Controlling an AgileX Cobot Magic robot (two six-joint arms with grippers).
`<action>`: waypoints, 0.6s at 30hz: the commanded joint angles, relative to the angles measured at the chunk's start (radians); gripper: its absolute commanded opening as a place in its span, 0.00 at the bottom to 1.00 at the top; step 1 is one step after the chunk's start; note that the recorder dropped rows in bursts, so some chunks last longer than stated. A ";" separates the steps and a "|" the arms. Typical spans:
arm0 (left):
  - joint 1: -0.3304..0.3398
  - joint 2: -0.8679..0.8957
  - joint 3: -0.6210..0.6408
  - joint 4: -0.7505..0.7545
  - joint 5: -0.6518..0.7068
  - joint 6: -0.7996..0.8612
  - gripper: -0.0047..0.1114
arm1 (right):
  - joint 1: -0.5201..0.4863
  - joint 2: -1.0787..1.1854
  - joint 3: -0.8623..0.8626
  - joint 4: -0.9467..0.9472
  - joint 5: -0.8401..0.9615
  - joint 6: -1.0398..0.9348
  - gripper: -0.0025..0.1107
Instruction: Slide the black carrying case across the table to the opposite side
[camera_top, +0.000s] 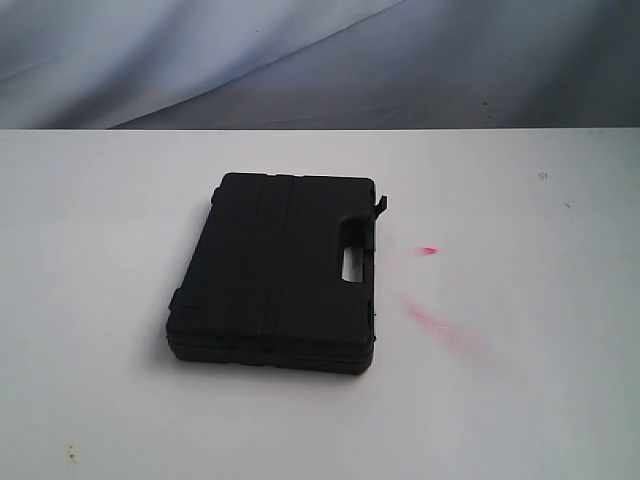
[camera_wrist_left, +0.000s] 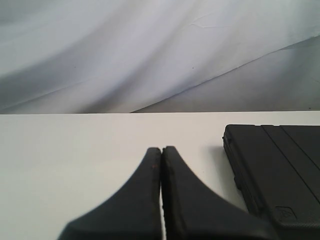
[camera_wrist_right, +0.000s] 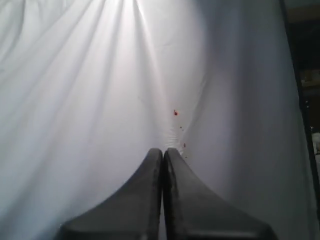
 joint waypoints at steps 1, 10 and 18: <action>-0.005 -0.003 0.005 0.001 -0.001 -0.008 0.04 | 0.063 0.133 -0.086 -0.011 0.053 -0.191 0.02; -0.005 -0.003 0.005 0.001 -0.001 -0.008 0.04 | 0.201 0.279 -0.183 -0.011 0.235 -0.558 0.02; -0.005 -0.003 0.005 0.001 -0.001 -0.008 0.04 | 0.201 0.279 -0.183 0.136 0.228 -0.693 0.02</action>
